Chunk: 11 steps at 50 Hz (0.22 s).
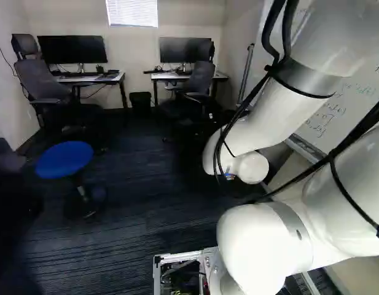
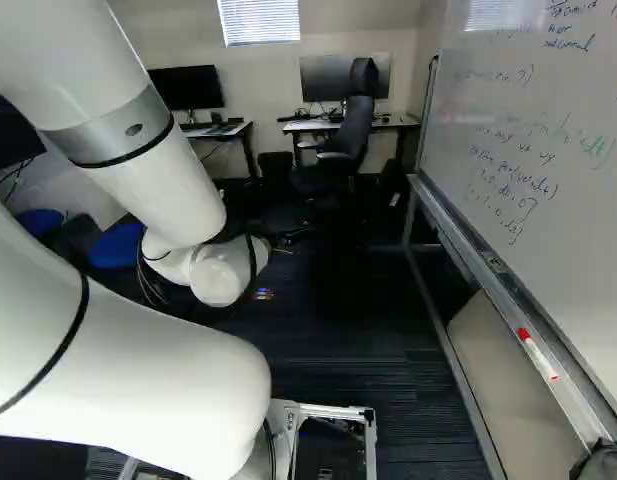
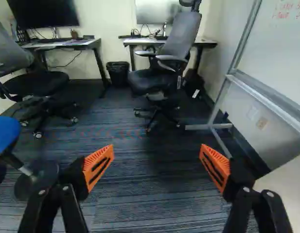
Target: Open the door and move inside
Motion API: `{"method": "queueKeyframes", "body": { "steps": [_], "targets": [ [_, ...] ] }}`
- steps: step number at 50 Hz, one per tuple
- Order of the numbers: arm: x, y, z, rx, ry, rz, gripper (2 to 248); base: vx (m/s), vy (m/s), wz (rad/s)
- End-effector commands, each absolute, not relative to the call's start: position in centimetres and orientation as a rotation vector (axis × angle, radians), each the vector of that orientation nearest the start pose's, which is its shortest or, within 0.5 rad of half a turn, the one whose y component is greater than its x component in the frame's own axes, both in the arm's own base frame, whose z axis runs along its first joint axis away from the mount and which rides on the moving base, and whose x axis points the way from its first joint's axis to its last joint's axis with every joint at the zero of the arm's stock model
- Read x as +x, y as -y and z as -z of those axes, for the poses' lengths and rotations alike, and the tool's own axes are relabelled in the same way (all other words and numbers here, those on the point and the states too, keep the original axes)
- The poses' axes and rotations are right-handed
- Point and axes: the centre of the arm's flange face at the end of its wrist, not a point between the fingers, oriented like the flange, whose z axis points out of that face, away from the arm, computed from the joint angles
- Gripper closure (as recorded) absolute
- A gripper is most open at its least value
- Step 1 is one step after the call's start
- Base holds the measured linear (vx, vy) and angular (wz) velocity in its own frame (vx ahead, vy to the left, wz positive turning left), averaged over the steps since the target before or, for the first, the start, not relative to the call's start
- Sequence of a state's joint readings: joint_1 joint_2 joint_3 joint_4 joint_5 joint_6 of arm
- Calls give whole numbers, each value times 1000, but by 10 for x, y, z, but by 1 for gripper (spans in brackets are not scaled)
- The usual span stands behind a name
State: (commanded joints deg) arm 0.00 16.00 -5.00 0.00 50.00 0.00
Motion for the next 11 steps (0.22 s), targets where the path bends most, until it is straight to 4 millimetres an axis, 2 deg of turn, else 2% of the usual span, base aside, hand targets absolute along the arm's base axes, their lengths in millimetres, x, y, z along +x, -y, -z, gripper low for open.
{"method": "queueKeyframes", "body": {
  "steps": [11],
  "targets": [
    [270, 0, -366, -2558, 0, 1824, 3, 0, 0, 0]
  ]
}}
